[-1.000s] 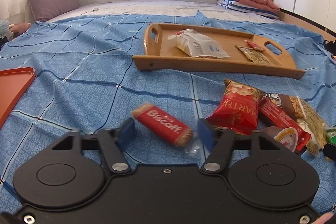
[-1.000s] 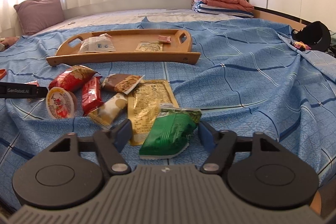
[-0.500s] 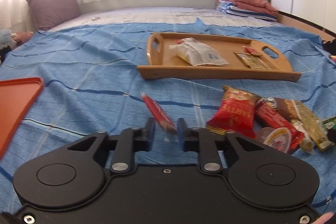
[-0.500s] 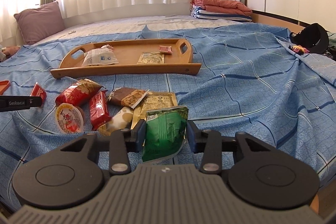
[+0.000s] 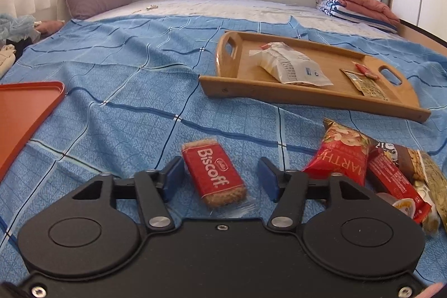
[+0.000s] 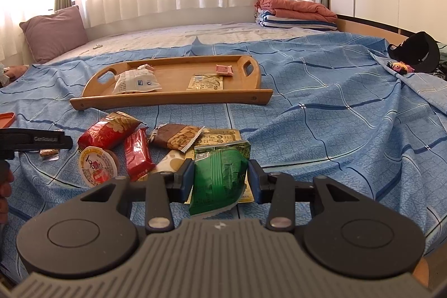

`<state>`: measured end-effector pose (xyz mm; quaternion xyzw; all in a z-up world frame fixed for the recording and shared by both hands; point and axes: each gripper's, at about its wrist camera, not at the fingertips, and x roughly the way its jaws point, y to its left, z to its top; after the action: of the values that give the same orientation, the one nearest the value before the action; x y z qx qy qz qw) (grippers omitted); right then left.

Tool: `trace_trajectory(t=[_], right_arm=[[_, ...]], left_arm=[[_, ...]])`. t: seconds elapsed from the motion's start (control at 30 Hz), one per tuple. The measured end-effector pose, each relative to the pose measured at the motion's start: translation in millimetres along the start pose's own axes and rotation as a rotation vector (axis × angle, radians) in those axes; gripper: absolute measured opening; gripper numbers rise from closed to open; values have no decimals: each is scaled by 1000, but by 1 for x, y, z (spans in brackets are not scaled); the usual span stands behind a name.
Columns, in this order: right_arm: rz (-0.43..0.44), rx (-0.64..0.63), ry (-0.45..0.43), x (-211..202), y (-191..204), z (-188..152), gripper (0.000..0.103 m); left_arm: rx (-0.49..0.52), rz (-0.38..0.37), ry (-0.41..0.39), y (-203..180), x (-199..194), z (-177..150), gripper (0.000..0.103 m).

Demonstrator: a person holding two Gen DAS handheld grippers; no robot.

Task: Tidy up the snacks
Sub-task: 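Grasp the red Biscoff packet with the left tool while the right tool grasps the green packet, then carry the Biscoff packet and green packet over the wooden tray with both tools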

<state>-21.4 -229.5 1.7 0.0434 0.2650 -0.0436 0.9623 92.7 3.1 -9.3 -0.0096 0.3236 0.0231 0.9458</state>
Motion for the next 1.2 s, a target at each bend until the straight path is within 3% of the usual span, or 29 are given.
trace_trajectory(t=[0.3,0.53,0.77,1.2], right_arm=[[13,-13,-7,11,5,13,44],[37,-6,-14,20,9,27,43],[60,40,-2,38,4,49,41],[72,125,16,76,-18,98,40]], left_arm=[[57,-53,18,-2,-5,7,33],[85,-83,-11,-3,-21,19,33],[73,-168,15,-8,-24,54,33],[58,-202,-23,-17,0,125,33]])
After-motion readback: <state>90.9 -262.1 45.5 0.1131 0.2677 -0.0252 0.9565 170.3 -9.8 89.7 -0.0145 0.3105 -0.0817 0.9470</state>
